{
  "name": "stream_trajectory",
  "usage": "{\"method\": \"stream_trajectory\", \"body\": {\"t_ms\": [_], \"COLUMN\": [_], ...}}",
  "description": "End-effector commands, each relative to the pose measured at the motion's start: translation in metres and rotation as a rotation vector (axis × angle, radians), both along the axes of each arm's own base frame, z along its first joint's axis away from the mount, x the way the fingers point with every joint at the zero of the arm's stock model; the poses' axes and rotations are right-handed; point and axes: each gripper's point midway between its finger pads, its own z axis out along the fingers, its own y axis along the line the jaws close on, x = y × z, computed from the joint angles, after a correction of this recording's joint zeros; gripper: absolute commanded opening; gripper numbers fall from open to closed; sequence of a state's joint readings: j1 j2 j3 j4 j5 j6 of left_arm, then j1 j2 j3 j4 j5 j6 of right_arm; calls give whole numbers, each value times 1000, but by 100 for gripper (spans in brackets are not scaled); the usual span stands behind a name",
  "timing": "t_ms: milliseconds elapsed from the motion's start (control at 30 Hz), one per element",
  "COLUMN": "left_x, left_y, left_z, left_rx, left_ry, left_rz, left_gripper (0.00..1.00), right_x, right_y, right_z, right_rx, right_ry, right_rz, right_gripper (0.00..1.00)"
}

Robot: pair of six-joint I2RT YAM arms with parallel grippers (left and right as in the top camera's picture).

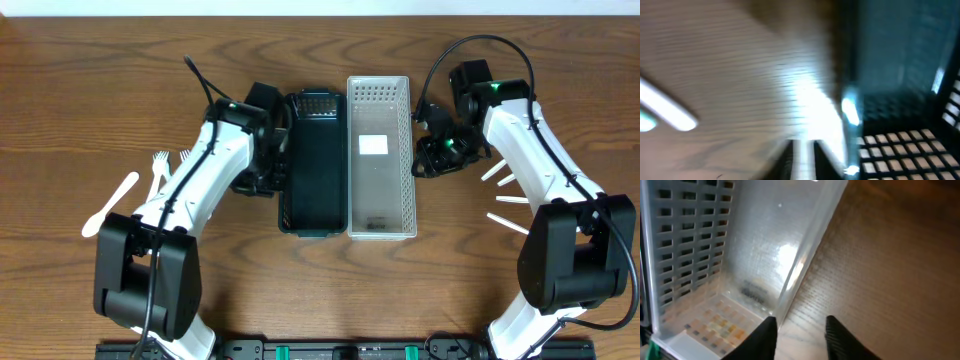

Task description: Pack container

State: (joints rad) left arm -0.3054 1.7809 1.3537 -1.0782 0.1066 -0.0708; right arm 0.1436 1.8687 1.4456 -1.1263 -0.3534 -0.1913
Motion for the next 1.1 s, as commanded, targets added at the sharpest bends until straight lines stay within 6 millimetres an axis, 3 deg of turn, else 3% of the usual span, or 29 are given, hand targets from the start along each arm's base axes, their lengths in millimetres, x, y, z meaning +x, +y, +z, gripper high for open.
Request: {"method": "stream_trajectory", "body": {"t_ms": [0, 33, 67, 133, 200, 333, 433, 567, 800, 1067], "left_x": [25, 27, 29, 31, 33, 36, 39, 49, 68, 73], "left_y": [32, 38, 44, 56, 69, 96, 114, 126, 128, 119], "left_z": [44, 54, 65, 84, 103, 119, 104, 67, 5, -47], "left_rx": [83, 80, 75, 65, 53, 46, 64, 79, 97, 61], "left_ry": [-160, -184, -209, -256, -314, -376, -333, -232, -122, -18], "left_rz": [59, 77, 98, 148, 212, 334, 384, 419, 418, 417], "left_gripper": [52, 59, 65, 86, 99, 98, 98, 98, 98, 98], "right_x": [6, 7, 8, 10, 12, 14, 17, 19, 19, 16], "right_y": [6, 6, 6, 6, 5, 5, 6, 6, 6, -2], "right_z": [4, 4, 4, 4, 4, 4, 4, 4, 4, 2], "right_rx": [17, 18, 19, 16, 16, 17, 19, 20, 17, -26], "right_ry": [-25, -30, -35, -42, -46, -55, -69, -76, -78, -66], "right_rz": [12, 11, 11, 3, -1, -1, -1, 0, -1, -3], "right_gripper": [48, 54, 66, 99, 99, 99, 99, 99, 99, 99]}}
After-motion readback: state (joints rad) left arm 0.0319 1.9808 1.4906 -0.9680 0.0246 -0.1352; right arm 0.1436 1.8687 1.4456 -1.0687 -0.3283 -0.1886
